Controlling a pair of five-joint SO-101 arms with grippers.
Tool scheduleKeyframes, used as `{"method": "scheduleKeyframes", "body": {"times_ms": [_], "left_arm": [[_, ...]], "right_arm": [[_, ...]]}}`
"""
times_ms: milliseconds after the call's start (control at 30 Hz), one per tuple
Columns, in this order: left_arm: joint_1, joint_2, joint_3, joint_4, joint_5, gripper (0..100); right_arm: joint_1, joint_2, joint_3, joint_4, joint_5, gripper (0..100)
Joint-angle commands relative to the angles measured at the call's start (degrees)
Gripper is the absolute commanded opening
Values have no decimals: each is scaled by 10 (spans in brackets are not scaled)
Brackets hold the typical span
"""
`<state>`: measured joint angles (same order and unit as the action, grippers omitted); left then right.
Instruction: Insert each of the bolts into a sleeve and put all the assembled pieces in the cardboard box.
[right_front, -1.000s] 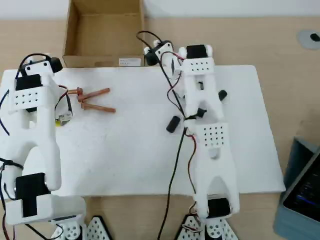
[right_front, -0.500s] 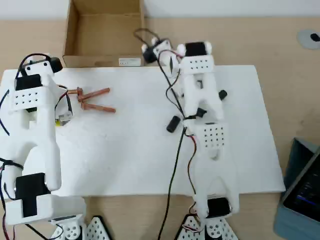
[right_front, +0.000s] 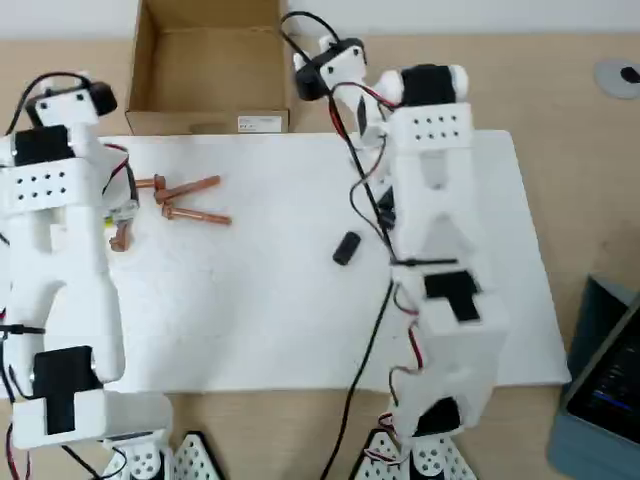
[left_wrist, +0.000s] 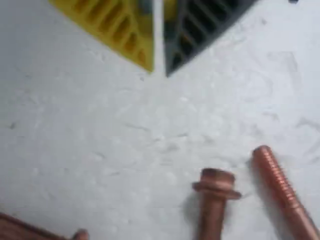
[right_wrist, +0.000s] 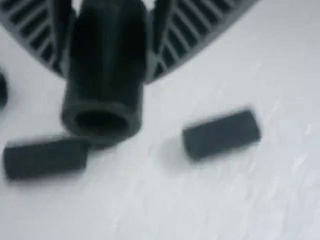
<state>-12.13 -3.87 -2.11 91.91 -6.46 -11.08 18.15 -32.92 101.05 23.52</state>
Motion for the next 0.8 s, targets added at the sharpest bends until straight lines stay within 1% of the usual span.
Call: {"method": "scheduleKeyframes", "body": {"times_ms": [0,133,233,367,567,667,767], "left_arm": [[31,-1,-33,4,0,21],[30,22,-34,-3,25,21],[-1,66,-34,-3,40,21],[-61,114,-40,-13,52,21],[-121,131,-95,-29,48,21],[-135,131,-107,-31,50,21],[-142,132,-97,-50,51,21]], "right_arm": [[38,-114,76,11,-2,10],[95,-175,147,11,1,10],[138,-204,201,10,2,10],[175,-234,260,5,13,10],[194,-266,313,-10,22,10],[191,-270,326,-17,21,10],[190,-267,324,-18,20,10]]}}
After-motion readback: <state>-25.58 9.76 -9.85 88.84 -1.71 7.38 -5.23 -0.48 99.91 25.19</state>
